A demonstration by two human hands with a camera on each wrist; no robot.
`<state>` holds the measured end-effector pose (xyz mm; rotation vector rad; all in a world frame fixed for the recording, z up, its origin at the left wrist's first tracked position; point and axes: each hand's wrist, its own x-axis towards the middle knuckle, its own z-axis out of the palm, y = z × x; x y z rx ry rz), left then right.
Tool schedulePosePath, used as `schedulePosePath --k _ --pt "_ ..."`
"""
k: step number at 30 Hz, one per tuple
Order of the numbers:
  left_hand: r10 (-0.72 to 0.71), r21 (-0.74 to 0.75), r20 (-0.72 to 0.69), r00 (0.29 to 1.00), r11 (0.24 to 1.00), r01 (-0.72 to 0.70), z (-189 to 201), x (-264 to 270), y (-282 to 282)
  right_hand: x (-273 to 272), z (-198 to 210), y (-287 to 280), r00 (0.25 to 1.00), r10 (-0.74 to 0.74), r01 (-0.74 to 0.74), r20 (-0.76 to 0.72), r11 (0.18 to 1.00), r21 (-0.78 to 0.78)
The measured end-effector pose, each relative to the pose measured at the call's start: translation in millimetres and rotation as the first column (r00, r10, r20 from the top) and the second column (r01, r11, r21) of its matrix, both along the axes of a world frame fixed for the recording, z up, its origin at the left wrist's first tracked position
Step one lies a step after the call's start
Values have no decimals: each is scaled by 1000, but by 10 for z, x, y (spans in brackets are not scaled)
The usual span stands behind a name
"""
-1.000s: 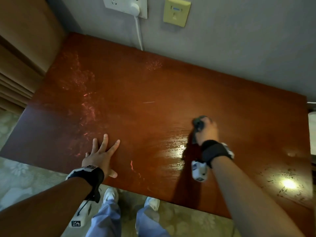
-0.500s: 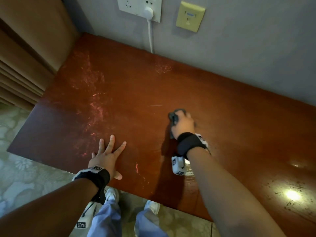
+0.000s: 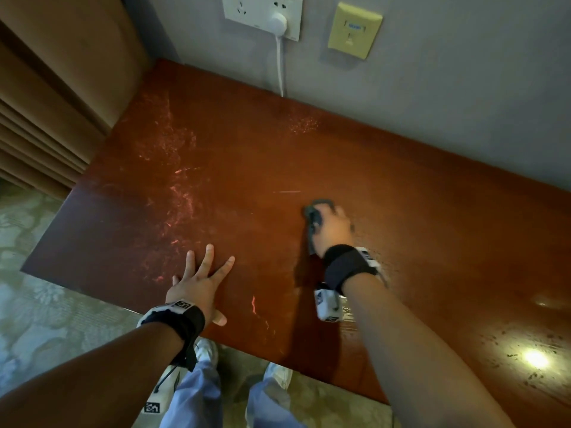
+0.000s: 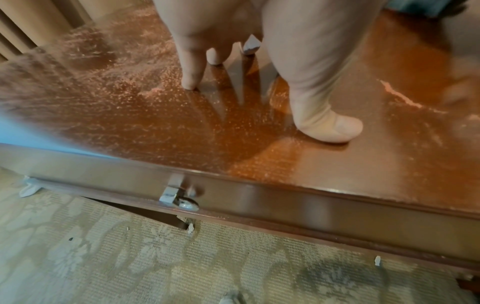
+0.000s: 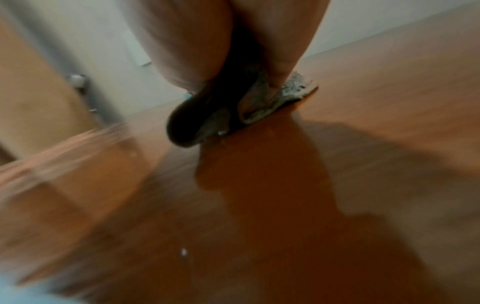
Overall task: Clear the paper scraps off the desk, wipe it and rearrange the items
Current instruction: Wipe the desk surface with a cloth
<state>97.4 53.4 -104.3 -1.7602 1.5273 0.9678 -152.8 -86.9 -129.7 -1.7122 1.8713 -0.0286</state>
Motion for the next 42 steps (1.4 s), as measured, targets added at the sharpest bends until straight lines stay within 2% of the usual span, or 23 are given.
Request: schedulePosePath --k 5,7,10,14,17,22,25,28,31,35,38,42 --pt "-17 21 9 1000 1000 17 8 -13 -30 -1079 41 -307 953 -276 274 -127 961 -32" --pt "-7 26 -1 1000 1000 7 12 -7 -31 -1183 59 -371 931 -335 335 -143 942 -28" --pt "-2 20 -9 1000 1000 2 8 -4 -22 -965 27 -415 924 -359 356 -132 933 -41" --pt "-2 22 -10 1000 1000 3 -1 7 -22 -308 31 -521 979 -187 184 -82 982 -40" --pt "-9 24 -12 1000 1000 9 -8 13 -22 350 81 -486 999 4 -5 -34 1000 -27" --pt "-11 18 -12 1000 1000 11 -14 22 -17 1288 10 -120 949 309 -311 61 950 14" --pt "-13 18 -13 1000 1000 13 -21 25 -33 1451 0 -15 923 382 -384 47 923 20" --pt "-11 8 -11 1000 1000 11 -24 27 -13 1366 6 -70 916 395 -398 67 917 31" --pt "-24 -4 -9 1000 1000 23 -20 32 -5 1076 50 -232 951 302 -303 62 953 21" --pt "-40 -7 -5 999 999 40 21 9 -9 212 112 -509 998 16 -15 -53 1000 17" --pt "-114 -15 18 993 993 114 107 10 -65 -579 196 -633 980 -161 162 -120 987 -1" --pt "-245 -183 93 965 948 259 304 298 -488 -1387 239 -509 901 -377 388 -216 922 9"
